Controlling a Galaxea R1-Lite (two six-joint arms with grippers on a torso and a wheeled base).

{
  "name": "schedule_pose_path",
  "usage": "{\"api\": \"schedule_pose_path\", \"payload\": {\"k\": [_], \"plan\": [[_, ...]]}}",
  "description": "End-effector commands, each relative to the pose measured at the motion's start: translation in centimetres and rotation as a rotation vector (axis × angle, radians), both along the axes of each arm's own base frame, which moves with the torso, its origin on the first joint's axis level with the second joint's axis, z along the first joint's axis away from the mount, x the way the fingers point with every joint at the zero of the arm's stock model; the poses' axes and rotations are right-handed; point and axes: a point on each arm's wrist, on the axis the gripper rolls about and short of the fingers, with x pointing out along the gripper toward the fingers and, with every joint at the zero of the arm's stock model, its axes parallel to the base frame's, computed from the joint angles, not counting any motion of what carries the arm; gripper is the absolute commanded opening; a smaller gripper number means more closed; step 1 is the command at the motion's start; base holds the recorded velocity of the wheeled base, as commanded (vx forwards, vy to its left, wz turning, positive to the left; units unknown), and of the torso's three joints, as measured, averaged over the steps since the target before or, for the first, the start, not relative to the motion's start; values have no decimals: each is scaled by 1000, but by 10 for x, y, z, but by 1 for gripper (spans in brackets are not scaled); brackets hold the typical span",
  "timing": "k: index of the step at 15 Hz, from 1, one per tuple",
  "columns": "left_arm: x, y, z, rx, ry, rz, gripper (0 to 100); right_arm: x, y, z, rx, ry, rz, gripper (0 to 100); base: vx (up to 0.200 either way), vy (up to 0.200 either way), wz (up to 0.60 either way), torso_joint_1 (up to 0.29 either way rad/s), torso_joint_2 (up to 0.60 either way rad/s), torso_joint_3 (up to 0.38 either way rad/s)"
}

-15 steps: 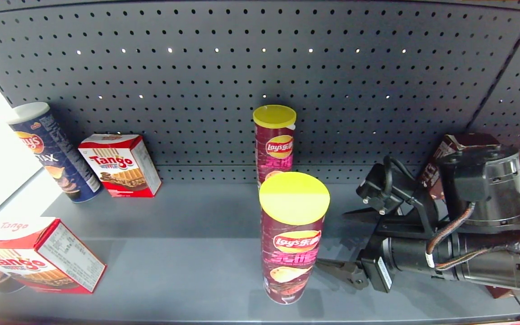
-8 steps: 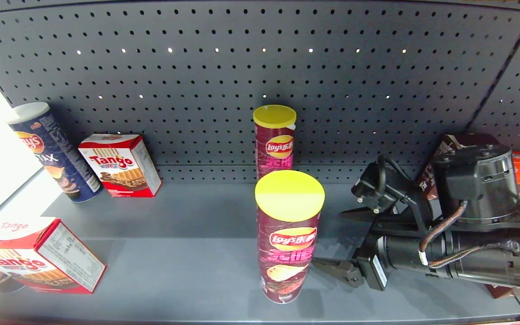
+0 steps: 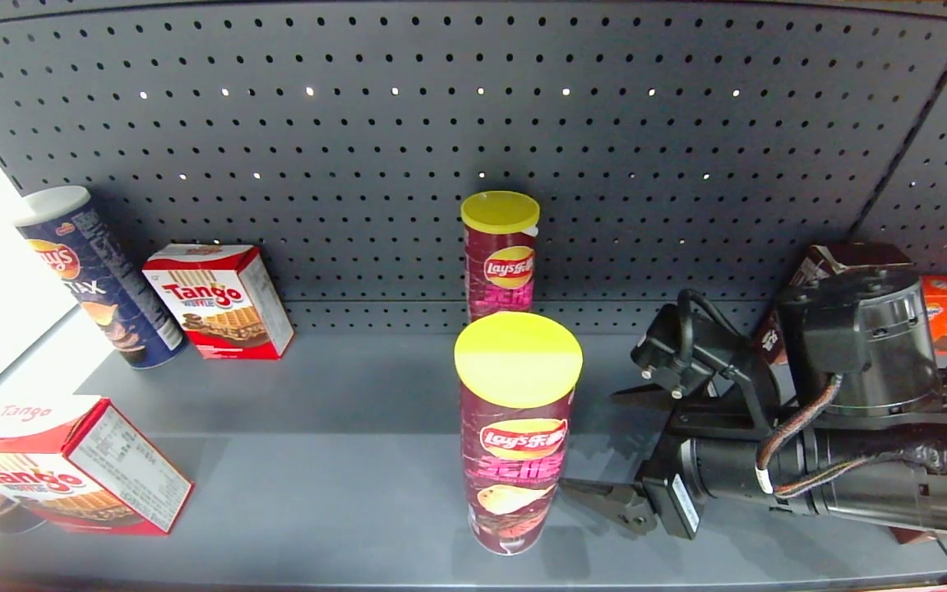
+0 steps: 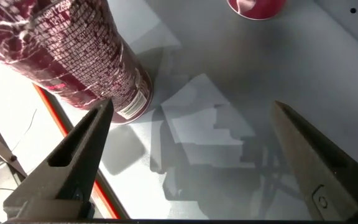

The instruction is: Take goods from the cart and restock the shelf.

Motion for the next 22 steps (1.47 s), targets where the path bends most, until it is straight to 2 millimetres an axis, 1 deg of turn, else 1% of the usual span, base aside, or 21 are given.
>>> {"api": "schedule_pose_path", "payload": {"k": [1,3,8,11,13,15,16,18,19,20,21,22], "plan": [[0,0,0,0,2,0,100,-1,-1,1,2,-4,-1,100,0,0,0,0,0,0],[0,0,0,0,2,0,100,-1,-2,3,8,-9,-4,100,0,0,0,0,0,0],[0,0,0,0,2,1,100,-2,3,0,0,0,14,100,0,0,0,0,0,0],[0,0,0,0,2,1,100,-2,2,0,-1,0,11,100,0,0,0,0,0,0],[0,0,0,0,2,1,100,-1,-3,4,12,-19,-20,100,0,0,0,0,0,0],[0,0,0,0,2,1,100,5,-23,19,61,-76,-95,100,0,0,0,0,0,0],[0,0,0,0,2,1,100,8,-38,29,88,-116,-164,100,0,0,0,0,0,0],[0,0,0,0,2,0,100,6,-81,51,142,-206,-321,100,0,0,0,0,0,0],[0,0,0,2,1,0,100,1,-98,59,161,-245,-382,100,0,0,0,0,0,0],[0,0,0,1,0,-2,100,-16,-128,71,188,-314,-494,100,0,0,0,0,0,0],[0,0,0,1,1,-2,100,-35,-149,77,210,-366,-578,100,0,0,0,0,0,0],[0,0,0,3,1,-3,100,-51,-159,78,223,-397,-624,100,0,0,0,0,0,0]]}}
